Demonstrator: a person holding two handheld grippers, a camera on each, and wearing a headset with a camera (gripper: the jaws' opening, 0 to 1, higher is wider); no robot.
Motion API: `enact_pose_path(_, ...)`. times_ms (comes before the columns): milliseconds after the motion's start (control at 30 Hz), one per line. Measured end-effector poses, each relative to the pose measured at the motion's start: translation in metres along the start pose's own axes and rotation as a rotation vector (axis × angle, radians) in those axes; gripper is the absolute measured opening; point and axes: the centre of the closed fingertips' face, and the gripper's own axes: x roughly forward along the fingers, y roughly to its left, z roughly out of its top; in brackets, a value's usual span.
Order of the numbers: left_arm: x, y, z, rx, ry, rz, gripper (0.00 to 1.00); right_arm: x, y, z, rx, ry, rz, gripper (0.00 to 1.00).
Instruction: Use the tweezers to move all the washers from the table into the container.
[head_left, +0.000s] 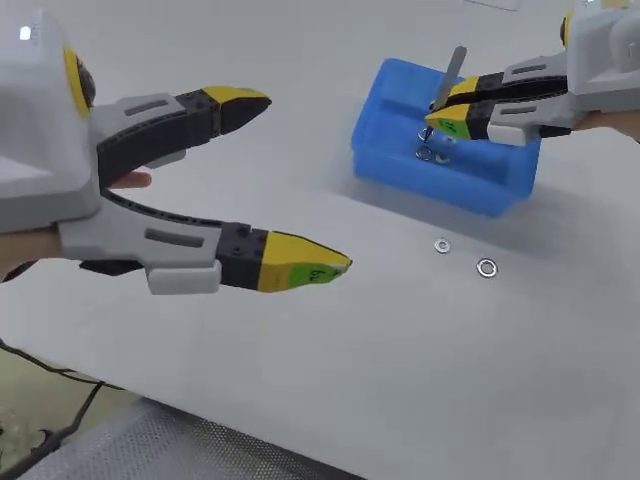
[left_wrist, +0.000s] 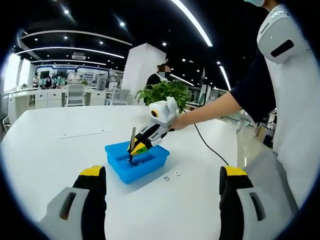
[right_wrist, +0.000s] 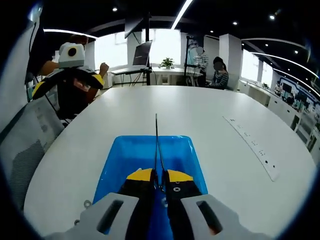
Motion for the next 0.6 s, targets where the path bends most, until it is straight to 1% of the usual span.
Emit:
enact_pose_path(133,0.002,-0.003,0.000,0.000,0.001,-0.007,0.99,-0.002,0.003,0.001,-0.010,0.004,0.002,0.10)
enact_pose_path(267,0.006,-0.002,-0.001,0.000,0.007,-0.011,0.99,-0.005,0.005,0.004,-0.009,0.002,0.003,0.10)
enact_pose_path(333,0.010,0.002,0.002,-0.003,-0.001,-0.008,0.99,-0.008,0.006,0.006,-0.024,0.002,0.000,0.09)
enact_pose_path(400,0.016,0.006,0.008,-0.008,-0.027,-0.011,0.99,-0.011,0.009,0.011,-0.023,-0.001,0.009,0.08)
enact_pose_path(433,0.020,0.009,0.009,-0.006,-0.030,-0.012,0.99,-0.012,0.010,0.013,-0.032,0.002,0.008,0.08)
enact_pose_path(500,0.030,0.017,0.013,0.009,-0.038,-0.006,0.97,-0.014,0.008,0.013,-0.044,0.011,0.005,0.07)
enact_pose_path(533,0.036,0.023,0.016,0.011,-0.044,0.000,0.95,-0.015,0.009,0.015,-0.044,0.009,0.005,0.07)
enact_pose_path(600,0.047,0.032,0.026,-0.018,-0.091,0.003,0.92,-0.017,0.010,0.017,-0.046,0.009,-0.001,0.07)
